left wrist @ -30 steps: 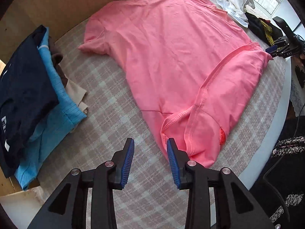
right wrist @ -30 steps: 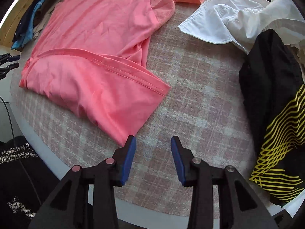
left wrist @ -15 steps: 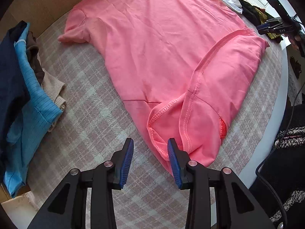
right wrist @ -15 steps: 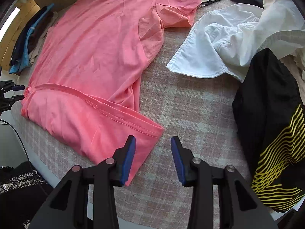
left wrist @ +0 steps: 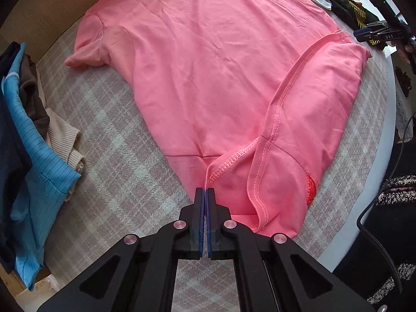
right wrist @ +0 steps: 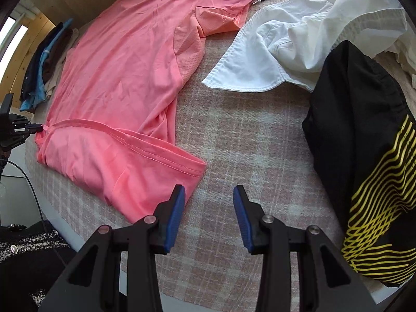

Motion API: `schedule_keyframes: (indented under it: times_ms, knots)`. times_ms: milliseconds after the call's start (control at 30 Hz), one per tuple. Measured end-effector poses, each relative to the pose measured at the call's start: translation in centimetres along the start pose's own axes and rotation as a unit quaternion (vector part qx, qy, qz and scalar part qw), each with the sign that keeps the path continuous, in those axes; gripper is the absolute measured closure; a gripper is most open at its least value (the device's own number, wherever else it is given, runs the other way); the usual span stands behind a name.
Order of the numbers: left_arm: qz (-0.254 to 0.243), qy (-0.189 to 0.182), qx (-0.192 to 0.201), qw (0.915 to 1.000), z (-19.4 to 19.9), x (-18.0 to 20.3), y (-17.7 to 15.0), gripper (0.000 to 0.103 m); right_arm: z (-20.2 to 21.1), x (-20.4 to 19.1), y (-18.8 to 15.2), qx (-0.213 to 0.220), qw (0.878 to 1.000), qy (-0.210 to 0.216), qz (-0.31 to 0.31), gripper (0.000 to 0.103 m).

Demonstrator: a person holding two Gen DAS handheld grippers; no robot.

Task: Fold clothes

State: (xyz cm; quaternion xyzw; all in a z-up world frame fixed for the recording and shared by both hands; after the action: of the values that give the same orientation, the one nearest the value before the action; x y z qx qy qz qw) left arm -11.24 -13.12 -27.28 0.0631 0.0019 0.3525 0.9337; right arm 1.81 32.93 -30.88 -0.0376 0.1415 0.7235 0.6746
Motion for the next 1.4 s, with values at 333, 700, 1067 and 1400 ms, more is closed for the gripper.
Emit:
schedule_keyframes:
  times_ms: [333,700,1067,1400]
  knots:
    - [0.027,0.006,-0.015,0.9995,0.4,-1.6,0.1,0.103,-1.3,-2.8,0.7,-0.001,0.998,0.055,0.008,0.064]
    - [0.046,-0.005,-0.030,0.9985,1.2,-1.1,-0.8,0.103,2.6,-8.4,2.2,0.066,0.994,0.083,0.030,0.101]
    - [0.055,0.030,-0.063,0.9960,-1.8,-3.3,0.9,0.068,-2.5,-2.8,4.1,0.010,0.998,0.061,0.012,0.101]
    - [0.008,0.032,-0.051,0.9981,-0.8,-0.6,-0.9,0.062,-2.5,-2.9,4.7,-0.004,0.998,0.061,0.003,0.100]
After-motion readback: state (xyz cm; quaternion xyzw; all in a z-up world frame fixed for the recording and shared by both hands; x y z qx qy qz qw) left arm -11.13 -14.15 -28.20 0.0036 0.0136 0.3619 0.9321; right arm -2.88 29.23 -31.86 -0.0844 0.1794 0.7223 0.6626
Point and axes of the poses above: each gripper's, at about its wrist camera, not at the fingertips, and z roughly against the way its jaws point, x to its right, y to its top, the point moved 8 cm from there along -z, roughly the way its jaws point, and after that the axes turned 1 degree about x, right-handed, at the moved point
